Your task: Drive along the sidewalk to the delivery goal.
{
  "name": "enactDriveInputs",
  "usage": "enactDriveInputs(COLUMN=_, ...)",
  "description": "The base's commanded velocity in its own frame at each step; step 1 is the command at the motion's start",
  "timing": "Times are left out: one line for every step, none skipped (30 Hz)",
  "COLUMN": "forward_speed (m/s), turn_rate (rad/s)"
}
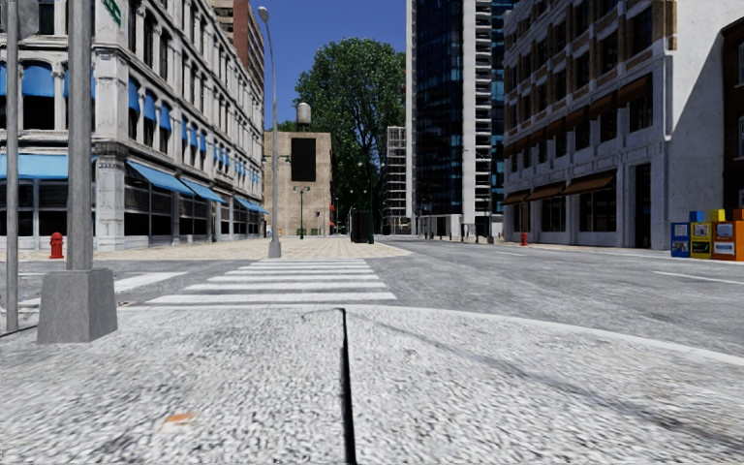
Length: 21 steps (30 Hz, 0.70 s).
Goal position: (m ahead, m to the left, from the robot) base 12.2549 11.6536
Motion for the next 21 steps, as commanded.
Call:
enactDriveInputs(forward_speed=2.00, turn_rate=0.59)
enactDriveInputs(forward_speed=2.00, turn_rate=0.84)
enactDriveInputs(forward_speed=2.00, turn_rate=0.94)
enactDriveInputs(forward_speed=2.00, turn_rate=0.89)
enactDriveInputs(forward_speed=2.00, turn_rate=0.11)
enactDriveInputs(forward_speed=2.00, turn_rate=0.00)
enactDriveInputs(forward_speed=2.00, turn_rate=0.00)
enactDriveInputs(forward_speed=2.00, turn_rate=0.00)
enactDriveInputs(forward_speed=2.00, turn_rate=0.00)
enactDriveInputs(forward_speed=2.00, turn_rate=0.00)
enactDriveInputs(forward_speed=2.00, turn_rate=0.00)
enactDriveInputs(forward_speed=2.00, turn_rate=0.00)
enactDriveInputs(forward_speed=2.00, turn_rate=0.00)
enactDriveInputs(forward_speed=2.00, turn_rate=0.00)
enactDriveInputs(forward_speed=2.00, turn_rate=0.00)
enactDriveInputs(forward_speed=2.00, turn_rate=0.00)
enactDriveInputs(forward_speed=2.00, turn_rate=0.00)
enactDriveInputs(forward_speed=2.00, turn_rate=0.00)
enactDriveInputs(forward_speed=2.00, turn_rate=0.00)
enactDriveInputs(forward_speed=2.00, turn_rate=0.00)
enactDriveInputs(forward_speed=2.00, turn_rate=0.00)
